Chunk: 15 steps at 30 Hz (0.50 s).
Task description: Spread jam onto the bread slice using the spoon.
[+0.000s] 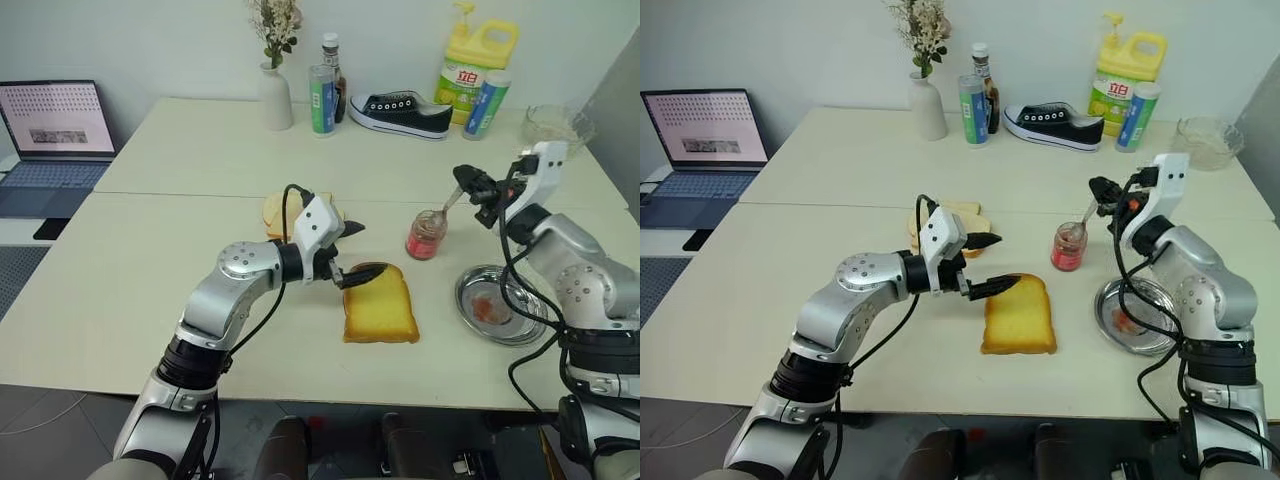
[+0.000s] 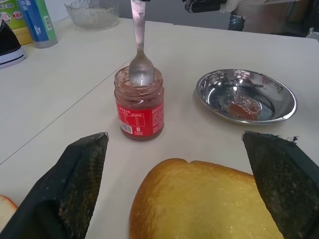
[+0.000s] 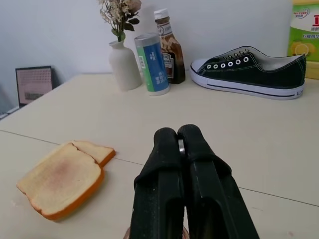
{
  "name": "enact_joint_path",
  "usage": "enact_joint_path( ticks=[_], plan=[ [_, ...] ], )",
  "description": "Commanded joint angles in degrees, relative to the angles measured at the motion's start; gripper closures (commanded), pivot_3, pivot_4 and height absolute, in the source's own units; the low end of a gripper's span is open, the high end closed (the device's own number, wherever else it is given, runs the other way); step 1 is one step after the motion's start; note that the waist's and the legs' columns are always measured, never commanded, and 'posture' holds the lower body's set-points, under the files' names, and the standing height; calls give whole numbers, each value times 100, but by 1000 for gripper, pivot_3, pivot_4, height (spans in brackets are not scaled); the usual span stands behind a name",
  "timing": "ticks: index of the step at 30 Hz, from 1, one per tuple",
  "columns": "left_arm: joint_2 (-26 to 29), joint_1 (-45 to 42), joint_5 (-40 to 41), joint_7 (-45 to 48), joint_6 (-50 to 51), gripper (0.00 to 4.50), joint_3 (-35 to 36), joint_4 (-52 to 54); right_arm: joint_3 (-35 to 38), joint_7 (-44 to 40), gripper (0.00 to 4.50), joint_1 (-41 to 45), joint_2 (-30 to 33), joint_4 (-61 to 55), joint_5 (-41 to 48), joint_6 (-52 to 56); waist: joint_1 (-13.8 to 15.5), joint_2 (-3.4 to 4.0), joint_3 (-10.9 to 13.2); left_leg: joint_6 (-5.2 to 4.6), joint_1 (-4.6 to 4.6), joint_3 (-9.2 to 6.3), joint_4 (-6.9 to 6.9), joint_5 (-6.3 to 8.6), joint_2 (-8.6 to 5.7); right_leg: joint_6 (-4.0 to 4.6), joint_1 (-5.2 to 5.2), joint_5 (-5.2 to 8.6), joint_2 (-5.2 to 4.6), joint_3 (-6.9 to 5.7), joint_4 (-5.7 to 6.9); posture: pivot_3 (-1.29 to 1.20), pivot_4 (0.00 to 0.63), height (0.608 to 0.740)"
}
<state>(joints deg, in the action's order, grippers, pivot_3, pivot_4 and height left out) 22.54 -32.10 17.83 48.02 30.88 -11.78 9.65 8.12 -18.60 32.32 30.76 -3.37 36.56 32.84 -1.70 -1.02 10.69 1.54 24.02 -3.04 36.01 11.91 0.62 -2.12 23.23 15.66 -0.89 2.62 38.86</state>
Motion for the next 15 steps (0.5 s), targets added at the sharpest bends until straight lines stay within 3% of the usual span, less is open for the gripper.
enact_joint_path(
  ticks=[1,7,15],
  plan=[
    [49,-32,58,-12,2,0,56,315,-183,-216,4472,-7,-29,-169,-483,-400,-9,0,0,0,-1,1,0,0,1,0,0,0,1,1,0,0,150,740],
    [29,-57,67,-21,75,0,24,382,-805,-395,4472,-130,-99,-10,-1640,-1216,-5,0,0,0,-2,0,1,0,0,0,0,0,1,1,2,0,150,740],
    [55,-161,57,48,80,0,35,319,-1046,-575,4472,-221,-343,224,-2135,-1239,-5,0,0,1,-3,0,3,-1,0,1,-1,-1,0,1,5,0,150,740]
  ],
)
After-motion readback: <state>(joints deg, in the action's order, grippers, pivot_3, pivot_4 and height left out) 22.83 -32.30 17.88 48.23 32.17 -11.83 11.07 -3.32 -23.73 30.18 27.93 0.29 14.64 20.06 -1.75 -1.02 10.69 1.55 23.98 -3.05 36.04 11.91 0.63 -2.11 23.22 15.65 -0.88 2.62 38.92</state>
